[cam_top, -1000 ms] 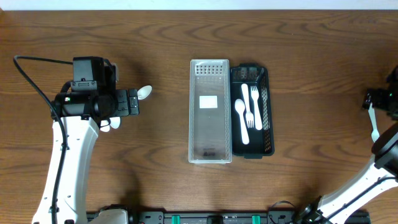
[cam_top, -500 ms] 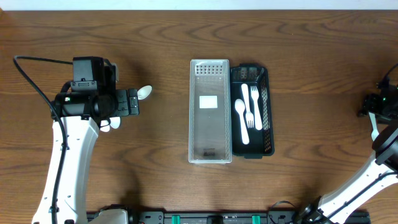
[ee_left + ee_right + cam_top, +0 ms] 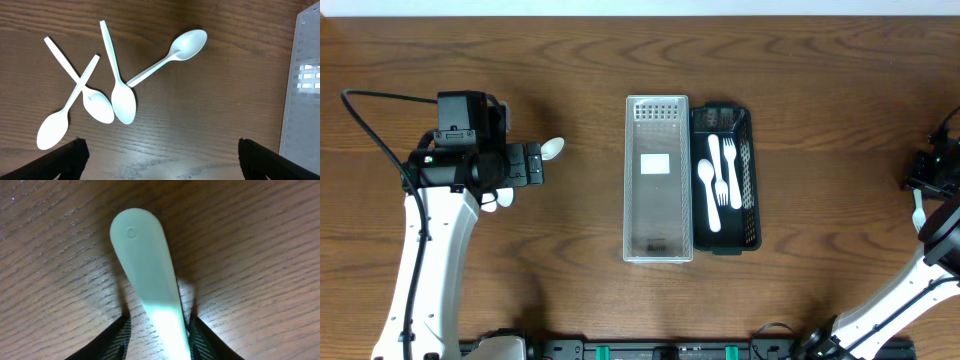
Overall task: Pack container
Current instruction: 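Reach right gripper to the pale knife and grasp it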
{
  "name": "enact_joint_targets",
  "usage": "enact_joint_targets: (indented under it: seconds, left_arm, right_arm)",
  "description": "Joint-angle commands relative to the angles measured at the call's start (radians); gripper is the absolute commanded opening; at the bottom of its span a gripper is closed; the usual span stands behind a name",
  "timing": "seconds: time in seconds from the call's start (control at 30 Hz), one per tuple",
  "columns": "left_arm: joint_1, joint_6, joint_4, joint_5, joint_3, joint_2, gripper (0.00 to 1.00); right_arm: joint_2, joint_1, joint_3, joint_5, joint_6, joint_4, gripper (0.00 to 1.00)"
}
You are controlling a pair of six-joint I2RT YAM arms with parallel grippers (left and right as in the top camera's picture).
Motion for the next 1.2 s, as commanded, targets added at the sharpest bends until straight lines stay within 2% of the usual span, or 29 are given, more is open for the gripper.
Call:
enact_joint_targets:
  seconds: [0.0, 0.57, 0.97, 1.17]
  left_arm:
    - [0.005, 0.006, -0.003, 0.003, 0.011, 0.004, 0.98]
    - [0.005, 0.006, -0.003, 0.003, 0.011, 0.004, 0.98]
    - [0.005, 0.006, -0.003, 0.003, 0.011, 0.004, 0.98]
    - [0.005, 0.006, -0.003, 0.003, 0.011, 0.004, 0.98]
  right_arm:
    - [0.070, 0.007, -0.055, -0.097, 0.020, -0.005, 0.38]
    - [0.070, 0.061, -0.054, -0.097, 0.020, 0.000, 0.20]
    - [0.069, 0.069, -0.050, -0.097, 0.021, 0.000, 0.14]
    - [0.048, 0.069, -0.025, -0.097, 0.081, -0.012, 0.12]
